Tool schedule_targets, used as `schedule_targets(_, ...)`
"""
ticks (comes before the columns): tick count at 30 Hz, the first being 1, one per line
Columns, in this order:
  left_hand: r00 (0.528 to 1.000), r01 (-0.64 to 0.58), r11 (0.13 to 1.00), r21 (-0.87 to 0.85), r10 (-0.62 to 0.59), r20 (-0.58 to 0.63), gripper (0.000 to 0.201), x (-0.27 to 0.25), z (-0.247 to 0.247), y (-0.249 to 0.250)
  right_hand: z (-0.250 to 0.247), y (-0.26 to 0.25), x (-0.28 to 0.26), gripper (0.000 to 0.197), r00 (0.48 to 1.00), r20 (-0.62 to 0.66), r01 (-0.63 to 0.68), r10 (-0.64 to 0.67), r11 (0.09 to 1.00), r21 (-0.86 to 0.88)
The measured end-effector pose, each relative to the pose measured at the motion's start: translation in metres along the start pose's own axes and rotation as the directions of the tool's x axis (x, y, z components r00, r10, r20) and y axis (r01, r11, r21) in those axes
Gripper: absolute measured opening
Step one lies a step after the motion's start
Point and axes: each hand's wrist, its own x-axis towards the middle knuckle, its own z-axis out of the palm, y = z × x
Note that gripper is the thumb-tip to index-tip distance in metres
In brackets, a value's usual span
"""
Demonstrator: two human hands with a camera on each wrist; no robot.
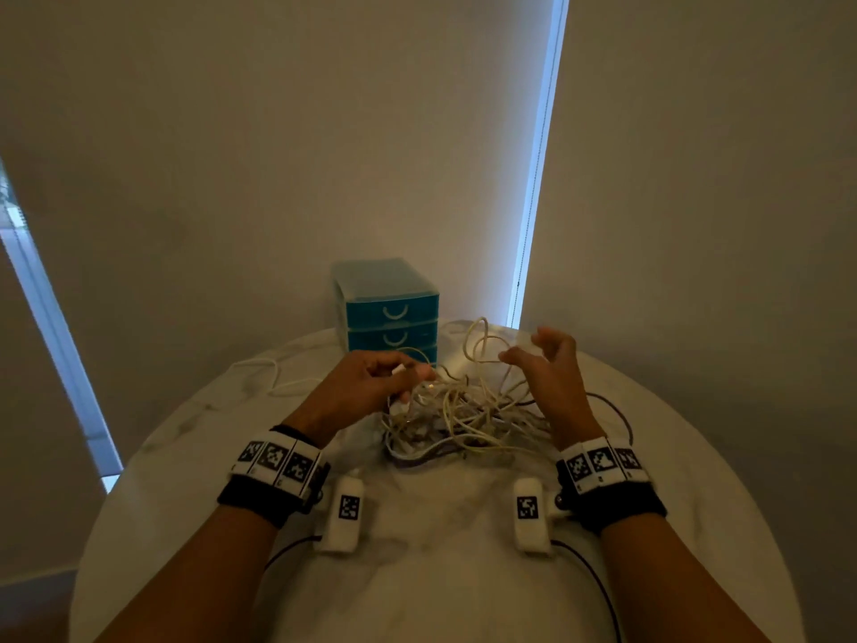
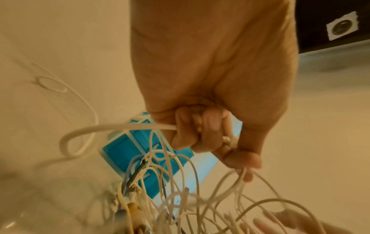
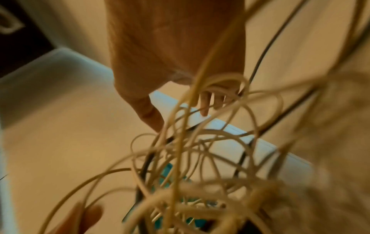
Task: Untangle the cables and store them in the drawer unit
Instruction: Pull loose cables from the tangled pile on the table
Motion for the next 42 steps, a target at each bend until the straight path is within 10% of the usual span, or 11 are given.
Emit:
schedule_targets(6, 0.976, -0.041, 0.983, -0.179, 0.001, -0.217, 0.026, 0.003, 0.001, 0.000, 0.031, -0.027, -0.041, 0.029, 0.862, 0.297, 0.451, -0.411, 0.889, -0.081)
schedule_targets(18, 0.969, -0.040, 0.791, -0.611, -0.118, -0.216, 0.026, 0.012, 0.001, 0.008, 0.030, -0.005, -0.037, 0.012, 0.912, 0.318, 0.307, -0.261, 0.946, -0.103)
schedule_targets(21, 0.973, -0.044, 0.770, -0.637, -0.113, -0.203, 0.028, 0.011, -0.002, 0.007, 0.034, -0.006, -0.042, 0.036, 0.908, 0.368, 0.264, -0.201, 0.956, -0.129)
schedule_targets(31, 0.954, 0.052, 0.786, -0.616, -0.221, -0.202, 0.026, 0.015, -0.004, -0.006, 0.024, -0.024, -0.042, 0.014, 0.955, 0.085, 0.271, -0.285, 0.952, 0.143)
schedule_targets(42, 0.998, 0.067, 0.992, -0.110, -0.064, 0.028, 0.033, 0.000, 0.016, 0.011, 0.027, -0.043, -0.052, 0.025, 0.916, 0.276, 0.195, -0.290, 0.925, 0.325)
